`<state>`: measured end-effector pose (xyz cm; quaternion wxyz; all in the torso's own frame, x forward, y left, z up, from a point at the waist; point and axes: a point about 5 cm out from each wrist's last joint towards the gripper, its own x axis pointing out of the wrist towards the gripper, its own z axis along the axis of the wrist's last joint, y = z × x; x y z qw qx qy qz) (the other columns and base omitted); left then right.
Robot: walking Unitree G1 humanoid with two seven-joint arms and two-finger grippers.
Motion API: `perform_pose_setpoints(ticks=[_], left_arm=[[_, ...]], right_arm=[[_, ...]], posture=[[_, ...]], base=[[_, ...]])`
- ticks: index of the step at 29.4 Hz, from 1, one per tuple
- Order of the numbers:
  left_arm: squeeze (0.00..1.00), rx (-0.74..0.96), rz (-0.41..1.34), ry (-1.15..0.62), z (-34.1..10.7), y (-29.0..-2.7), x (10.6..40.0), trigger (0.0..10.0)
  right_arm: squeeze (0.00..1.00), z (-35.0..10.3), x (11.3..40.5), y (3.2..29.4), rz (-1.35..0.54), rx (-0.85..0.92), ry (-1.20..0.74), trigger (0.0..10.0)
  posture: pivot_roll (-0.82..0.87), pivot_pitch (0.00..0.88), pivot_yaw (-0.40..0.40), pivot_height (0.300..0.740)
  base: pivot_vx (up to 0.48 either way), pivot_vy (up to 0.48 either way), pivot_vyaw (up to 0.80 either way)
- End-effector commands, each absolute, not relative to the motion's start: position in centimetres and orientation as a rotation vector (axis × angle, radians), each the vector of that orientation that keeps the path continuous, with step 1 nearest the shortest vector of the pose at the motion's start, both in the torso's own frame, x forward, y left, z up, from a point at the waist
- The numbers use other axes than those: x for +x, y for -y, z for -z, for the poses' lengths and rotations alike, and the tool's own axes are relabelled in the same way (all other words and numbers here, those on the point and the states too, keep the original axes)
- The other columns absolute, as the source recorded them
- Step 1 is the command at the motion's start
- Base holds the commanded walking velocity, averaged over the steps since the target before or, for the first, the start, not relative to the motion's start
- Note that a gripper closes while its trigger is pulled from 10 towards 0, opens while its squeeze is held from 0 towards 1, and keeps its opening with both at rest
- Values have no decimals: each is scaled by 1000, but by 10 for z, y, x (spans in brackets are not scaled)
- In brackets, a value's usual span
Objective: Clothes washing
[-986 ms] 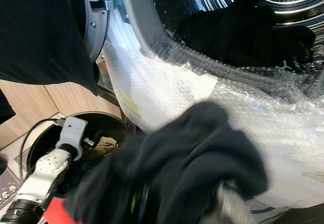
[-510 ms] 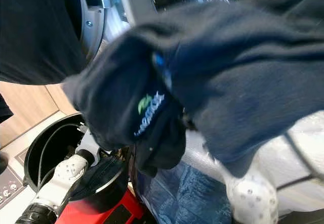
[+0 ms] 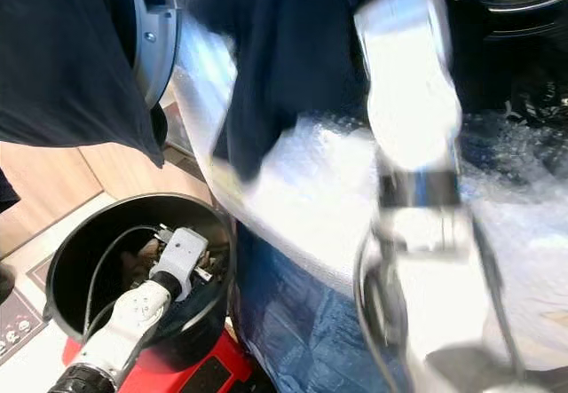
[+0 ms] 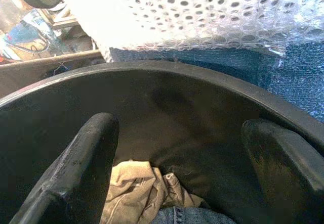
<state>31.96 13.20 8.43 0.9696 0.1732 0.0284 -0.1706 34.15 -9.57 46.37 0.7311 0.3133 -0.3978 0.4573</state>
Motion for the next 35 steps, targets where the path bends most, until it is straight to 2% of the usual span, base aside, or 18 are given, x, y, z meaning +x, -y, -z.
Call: perform_pose_setpoints(ticks=[1, 3, 8, 15, 18, 20, 21, 22, 28, 29, 31, 35], left_arm=[[0, 366, 379, -87, -76, -128, 315, 10000], [0, 364, 383, -87, -74, -126, 313, 10000], [0, 350, 384, -86, -74, -123, 311, 10000], [0, 340, 390, -76, -75, -117, 309, 10000], [0, 342, 392, -77, -74, -117, 308, 10000], [0, 343, 394, -78, -74, -117, 308, 10000], [0, 343, 396, -80, -74, -117, 307, 10000], [0, 344, 404, -84, -73, -116, 307, 10000], [0, 354, 421, -89, -72, -114, 306, 10000], [0, 355, 422, -89, -72, -114, 306, 10000], [0, 354, 421, -88, -72, -114, 306, 10000], [0, 350, 425, -87, -73, -113, 305, 10000]], right_arm=[[0, -478, 354, 111, -852, 716, 883, 0], [0, -484, 368, 122, -659, 708, 806, 0], [0, -486, 382, 147, -388, 672, 710, 0], [0, -463, 389, 221, 267, 657, 540, 0], [0, -457, 390, 229, 360, 586, 512, 0], [0, -454, 392, 228, 357, 556, 487, 0], [0, -448, 397, 220, 319, 489, 440, 3412], [0, -440, 402, 207, 274, 402, 394, 10000], [0, -418, 414, 178, 162, 237, 314, 10000], [949, -413, 416, 169, 112, 142, 301, 10000], [1000, -405, 419, 159, 60, 42, 276, 10000], [1000, -405, 420, 153, 52, -67, 283, 10000]], posture=[[64, 108, -19, 740], [64, 104, -20, 740], [72, 102, -31, 740], [74, 100, -40, 740], [74, 99, -39, 740], [74, 101, -40, 740], [74, 101, -40, 740], [69, 106, -35, 740], [69, 105, -35, 740], [70, 113, -33, 740], [71, 113, -34, 740], [71, 114, -35, 740]], base=[[0, 0, 0], [0, 0, 0], [0, 0, 0], [0, 0, 0], [0, 0, 0], [0, 0, 0], [0, 0, 0], [0, 0, 0], [0, 0, 0], [0, 0, 0], [0, 0, 0], [0, 0, 0]])
